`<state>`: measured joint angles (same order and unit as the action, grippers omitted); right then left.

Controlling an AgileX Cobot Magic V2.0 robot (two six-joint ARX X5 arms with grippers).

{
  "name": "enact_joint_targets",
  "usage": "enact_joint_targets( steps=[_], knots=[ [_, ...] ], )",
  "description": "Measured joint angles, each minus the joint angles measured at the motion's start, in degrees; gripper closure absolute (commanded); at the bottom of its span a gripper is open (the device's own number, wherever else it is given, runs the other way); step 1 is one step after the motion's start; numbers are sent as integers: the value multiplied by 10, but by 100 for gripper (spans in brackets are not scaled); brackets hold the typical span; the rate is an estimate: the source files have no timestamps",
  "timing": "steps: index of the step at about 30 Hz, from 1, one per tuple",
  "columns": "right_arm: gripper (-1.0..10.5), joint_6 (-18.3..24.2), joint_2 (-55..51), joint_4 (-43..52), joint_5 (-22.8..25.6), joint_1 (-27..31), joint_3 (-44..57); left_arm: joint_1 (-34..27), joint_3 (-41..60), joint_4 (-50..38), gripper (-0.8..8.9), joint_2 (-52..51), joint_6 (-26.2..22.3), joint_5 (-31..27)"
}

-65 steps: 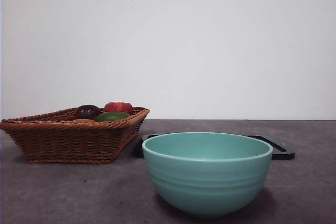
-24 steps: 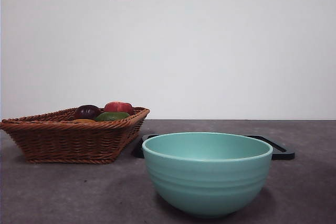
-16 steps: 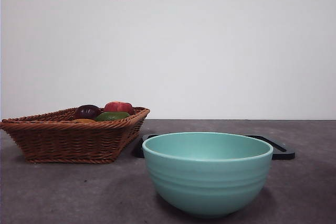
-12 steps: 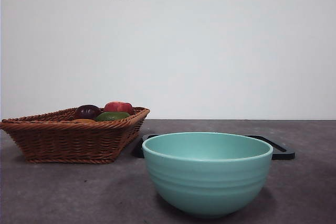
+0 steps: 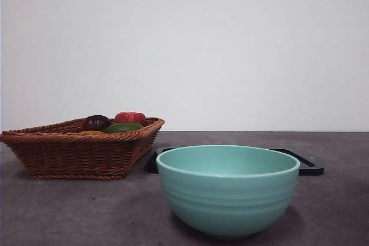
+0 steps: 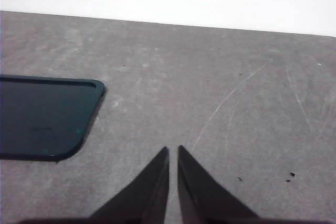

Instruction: Pick up the wifruite, put it on the bowl, pick up the plate, put it on desk

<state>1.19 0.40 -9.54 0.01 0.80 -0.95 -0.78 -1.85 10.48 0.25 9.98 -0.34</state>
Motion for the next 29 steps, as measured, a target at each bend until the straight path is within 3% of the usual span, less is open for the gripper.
enact_joint_targets(
  steps=[22,29],
  knots=[
    [924,0,0,0,0,0,0,0,0,0,787,0,-3,-1],
    [924,0,0,0,0,0,0,7,0,0,787,0,-57,-2]
  ],
)
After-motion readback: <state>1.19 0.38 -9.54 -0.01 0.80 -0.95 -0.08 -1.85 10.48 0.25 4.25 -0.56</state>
